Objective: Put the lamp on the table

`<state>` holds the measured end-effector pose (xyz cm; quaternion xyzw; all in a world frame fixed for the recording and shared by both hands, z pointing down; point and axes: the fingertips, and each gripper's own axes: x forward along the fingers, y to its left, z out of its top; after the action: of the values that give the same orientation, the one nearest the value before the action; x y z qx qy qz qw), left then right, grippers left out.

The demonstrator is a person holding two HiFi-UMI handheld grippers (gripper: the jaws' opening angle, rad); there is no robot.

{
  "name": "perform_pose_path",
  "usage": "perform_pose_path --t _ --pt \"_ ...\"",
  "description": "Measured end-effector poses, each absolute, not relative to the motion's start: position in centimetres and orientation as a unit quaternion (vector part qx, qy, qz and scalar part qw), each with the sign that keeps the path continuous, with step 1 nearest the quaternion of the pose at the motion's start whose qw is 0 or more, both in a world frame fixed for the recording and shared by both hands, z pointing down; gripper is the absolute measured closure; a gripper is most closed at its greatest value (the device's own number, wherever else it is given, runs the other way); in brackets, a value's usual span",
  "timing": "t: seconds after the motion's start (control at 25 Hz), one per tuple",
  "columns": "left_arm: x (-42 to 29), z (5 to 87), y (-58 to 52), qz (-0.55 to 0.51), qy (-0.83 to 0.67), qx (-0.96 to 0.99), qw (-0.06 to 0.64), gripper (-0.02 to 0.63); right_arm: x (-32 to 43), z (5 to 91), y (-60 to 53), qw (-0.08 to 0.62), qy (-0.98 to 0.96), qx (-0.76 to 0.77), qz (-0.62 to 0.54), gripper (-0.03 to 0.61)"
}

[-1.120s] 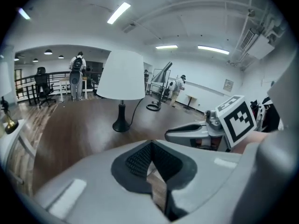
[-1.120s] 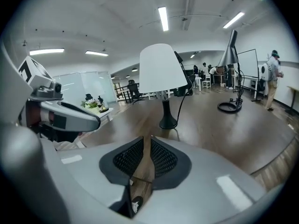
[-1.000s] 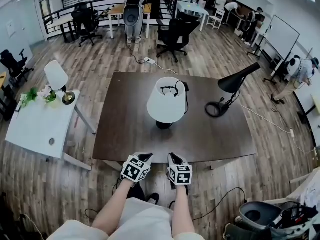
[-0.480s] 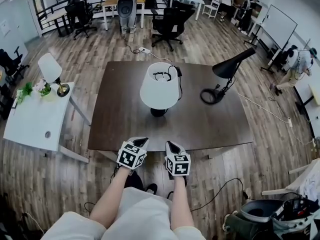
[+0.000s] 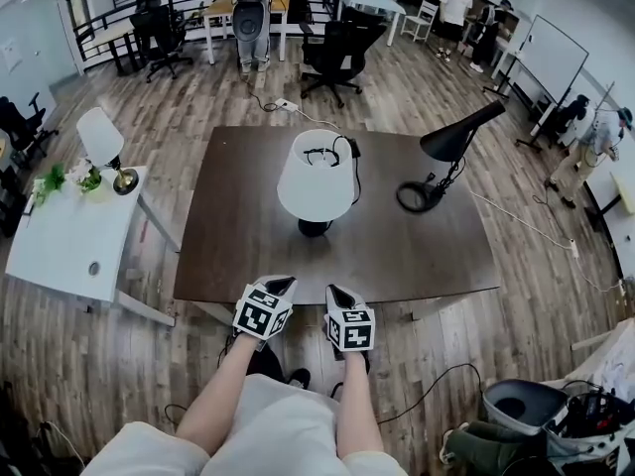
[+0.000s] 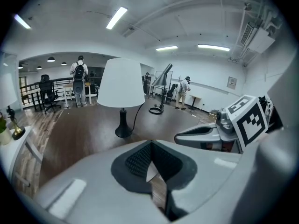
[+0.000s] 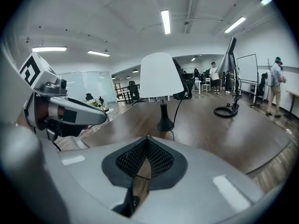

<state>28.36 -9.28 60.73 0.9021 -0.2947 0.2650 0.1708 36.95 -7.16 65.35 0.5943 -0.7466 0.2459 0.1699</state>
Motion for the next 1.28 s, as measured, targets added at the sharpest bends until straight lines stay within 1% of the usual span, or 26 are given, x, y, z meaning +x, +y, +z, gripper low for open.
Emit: perform_pose_path --t 0.32,0.84,1.28 --pt "25.6 60.3 -10.7 0.257 -0.319 0.895 0.175 0.614 37.1 65.8 -7.0 0.172 -0.738 0.6 0.256 0.552" --pt "25.3 60.9 -9.9 0.264 -0.308 0.896 0.181 0.614 36.7 66.8 -6.4 0.187 -0.735 0.595 0.264 0.554" --pt "26.4 61.3 -8.8 0.272 -0.288 0.899 0.184 0.614 37.1 66.5 -6.2 0.19 -0.735 0.598 0.257 0.554"
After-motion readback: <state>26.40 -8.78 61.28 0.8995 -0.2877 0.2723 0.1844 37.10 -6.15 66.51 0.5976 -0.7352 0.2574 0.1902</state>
